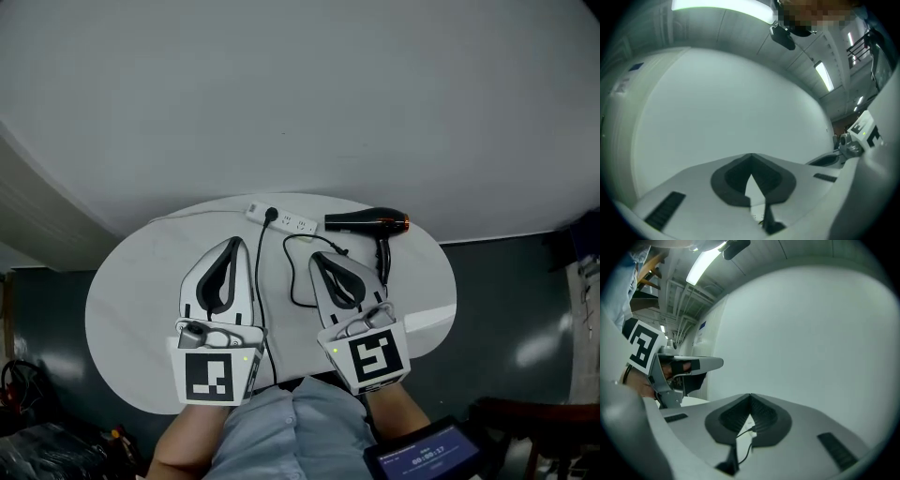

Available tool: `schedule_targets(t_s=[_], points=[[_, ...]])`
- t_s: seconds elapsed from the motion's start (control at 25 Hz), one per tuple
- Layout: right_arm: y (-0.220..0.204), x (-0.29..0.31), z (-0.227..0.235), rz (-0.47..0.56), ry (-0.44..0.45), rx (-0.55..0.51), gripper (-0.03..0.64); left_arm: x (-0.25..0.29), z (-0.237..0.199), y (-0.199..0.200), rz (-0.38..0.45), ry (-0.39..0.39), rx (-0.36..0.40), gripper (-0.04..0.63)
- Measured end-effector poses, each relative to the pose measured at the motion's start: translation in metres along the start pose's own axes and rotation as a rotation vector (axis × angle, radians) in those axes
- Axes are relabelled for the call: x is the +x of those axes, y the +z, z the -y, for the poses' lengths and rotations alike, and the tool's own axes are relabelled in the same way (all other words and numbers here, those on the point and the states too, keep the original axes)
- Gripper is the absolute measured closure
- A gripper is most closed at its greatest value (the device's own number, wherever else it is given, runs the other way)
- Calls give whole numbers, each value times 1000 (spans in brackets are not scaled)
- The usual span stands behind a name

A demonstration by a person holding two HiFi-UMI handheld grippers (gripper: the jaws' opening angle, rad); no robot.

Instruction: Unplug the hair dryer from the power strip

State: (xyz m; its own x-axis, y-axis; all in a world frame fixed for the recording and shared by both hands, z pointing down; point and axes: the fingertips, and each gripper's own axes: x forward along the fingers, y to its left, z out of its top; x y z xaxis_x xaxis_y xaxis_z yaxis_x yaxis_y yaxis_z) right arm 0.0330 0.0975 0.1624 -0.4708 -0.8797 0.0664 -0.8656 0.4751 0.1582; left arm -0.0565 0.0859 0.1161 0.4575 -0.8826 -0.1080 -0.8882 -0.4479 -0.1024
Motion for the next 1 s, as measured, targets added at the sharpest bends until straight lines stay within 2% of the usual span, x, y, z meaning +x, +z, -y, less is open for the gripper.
schedule_targets(t_s=[0.16,0.36,0.6,1.0], points=[[18,-2,-8,55,-25,-12,615,-13,-3,11,41,5,19,598],[27,-4,-12,99,-35,17,617,-20,2,5,11,27,-69,598],[38,-5,-14,138,-41,13,617,-22,5,7,21,20,-71,598],[39,-9,-20,146,-21,0,617,-26,10,10,23,17,-61,597]])
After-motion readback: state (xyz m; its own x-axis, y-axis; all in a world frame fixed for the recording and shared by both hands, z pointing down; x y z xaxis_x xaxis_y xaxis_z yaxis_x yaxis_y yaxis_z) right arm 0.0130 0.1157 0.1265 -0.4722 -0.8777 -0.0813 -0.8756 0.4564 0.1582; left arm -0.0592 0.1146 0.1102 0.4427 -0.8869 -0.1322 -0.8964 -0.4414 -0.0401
